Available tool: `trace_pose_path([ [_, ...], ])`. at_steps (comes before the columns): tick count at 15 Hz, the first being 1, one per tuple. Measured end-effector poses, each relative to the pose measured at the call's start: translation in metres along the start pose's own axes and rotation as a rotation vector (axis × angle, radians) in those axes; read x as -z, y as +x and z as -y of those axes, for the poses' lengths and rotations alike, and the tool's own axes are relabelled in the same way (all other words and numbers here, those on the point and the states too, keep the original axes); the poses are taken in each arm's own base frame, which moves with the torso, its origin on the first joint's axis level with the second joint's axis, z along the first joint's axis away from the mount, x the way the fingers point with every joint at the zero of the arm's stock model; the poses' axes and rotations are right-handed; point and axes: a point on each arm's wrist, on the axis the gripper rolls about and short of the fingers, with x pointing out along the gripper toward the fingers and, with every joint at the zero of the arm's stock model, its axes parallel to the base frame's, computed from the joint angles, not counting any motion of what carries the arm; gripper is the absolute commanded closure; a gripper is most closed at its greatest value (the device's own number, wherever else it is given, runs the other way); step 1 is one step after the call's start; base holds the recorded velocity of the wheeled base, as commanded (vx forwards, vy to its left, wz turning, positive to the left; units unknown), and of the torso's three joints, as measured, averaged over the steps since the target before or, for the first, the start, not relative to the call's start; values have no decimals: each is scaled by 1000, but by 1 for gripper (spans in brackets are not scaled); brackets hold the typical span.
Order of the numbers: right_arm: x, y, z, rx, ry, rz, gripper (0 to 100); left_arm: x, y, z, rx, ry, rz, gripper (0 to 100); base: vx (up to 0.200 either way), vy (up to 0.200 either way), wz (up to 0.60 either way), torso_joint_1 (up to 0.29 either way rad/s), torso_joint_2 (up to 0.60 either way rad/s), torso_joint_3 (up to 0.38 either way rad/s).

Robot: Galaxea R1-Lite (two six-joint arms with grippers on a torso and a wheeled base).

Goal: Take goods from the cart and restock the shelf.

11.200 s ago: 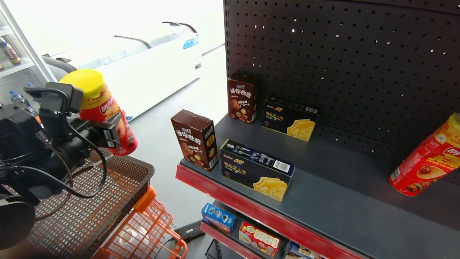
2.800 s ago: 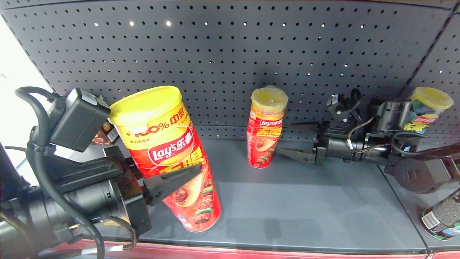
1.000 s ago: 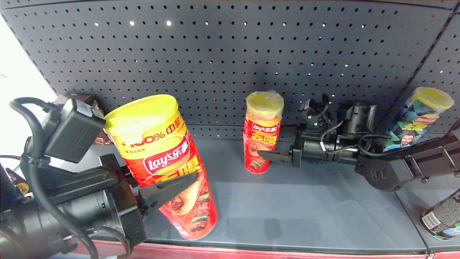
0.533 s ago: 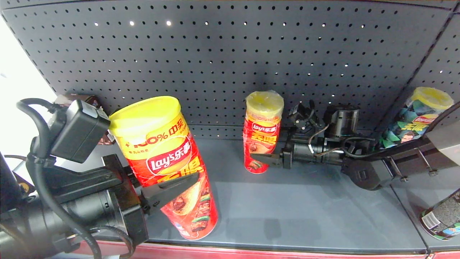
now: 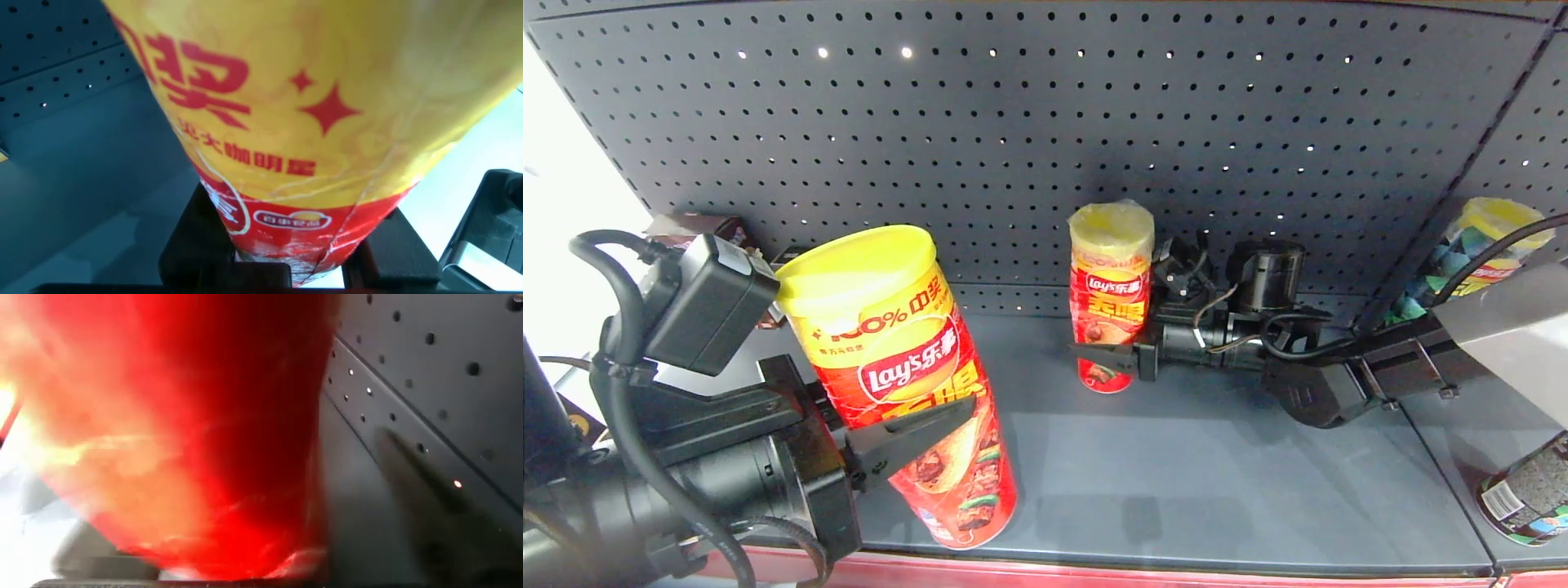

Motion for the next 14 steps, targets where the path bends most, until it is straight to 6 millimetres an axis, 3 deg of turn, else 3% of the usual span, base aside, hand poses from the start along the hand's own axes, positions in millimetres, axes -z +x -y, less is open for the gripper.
trace_pose_path([
  [8,-11,-6,-7,0,-6,11,100,0,0,0,-2,0,-1,100,0,0,0,0,0,0],
  [14,-33,-34,-58,67,-43,38,100,1,1,0,-3,2,-5,100,0,0,0,0,0,0],
])
